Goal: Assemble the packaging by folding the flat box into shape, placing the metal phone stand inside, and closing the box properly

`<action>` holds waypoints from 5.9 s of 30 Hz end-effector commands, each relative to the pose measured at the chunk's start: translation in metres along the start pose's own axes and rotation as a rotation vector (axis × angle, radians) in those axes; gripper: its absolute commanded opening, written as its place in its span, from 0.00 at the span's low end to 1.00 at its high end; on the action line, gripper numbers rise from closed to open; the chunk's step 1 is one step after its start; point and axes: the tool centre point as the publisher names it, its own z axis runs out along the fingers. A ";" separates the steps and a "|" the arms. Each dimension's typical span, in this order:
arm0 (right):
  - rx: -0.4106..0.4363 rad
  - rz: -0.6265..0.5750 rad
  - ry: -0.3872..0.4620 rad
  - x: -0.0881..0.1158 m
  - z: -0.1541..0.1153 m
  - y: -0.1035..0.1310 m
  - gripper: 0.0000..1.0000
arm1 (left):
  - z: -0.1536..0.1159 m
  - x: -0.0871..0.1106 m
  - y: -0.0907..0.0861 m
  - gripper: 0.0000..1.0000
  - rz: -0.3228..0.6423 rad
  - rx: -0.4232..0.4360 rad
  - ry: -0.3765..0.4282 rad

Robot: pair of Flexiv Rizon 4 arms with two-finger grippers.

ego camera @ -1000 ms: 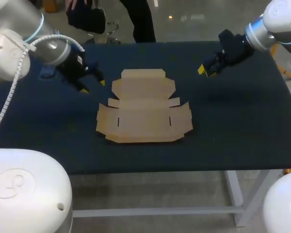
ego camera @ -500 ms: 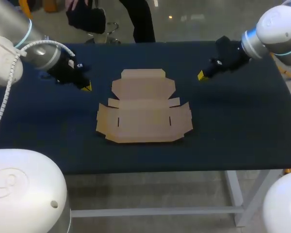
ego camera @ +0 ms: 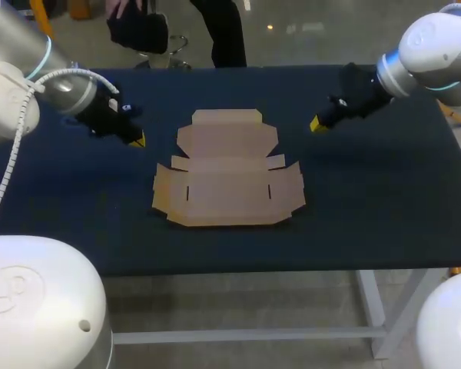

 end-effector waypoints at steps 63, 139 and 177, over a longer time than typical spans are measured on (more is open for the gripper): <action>0.054 0.133 0.006 -0.028 0.095 -0.017 0.00 | 0.061 -0.002 0.010 0.00 0.160 0.097 0.007; 0.091 0.080 0.060 -0.002 0.116 -0.022 0.00 | 0.108 -0.002 0.004 0.00 0.289 -0.162 0.103; 0.027 0.058 -0.038 0.027 0.112 -0.029 0.00 | 0.104 0.029 0.012 0.00 0.275 -0.081 0.029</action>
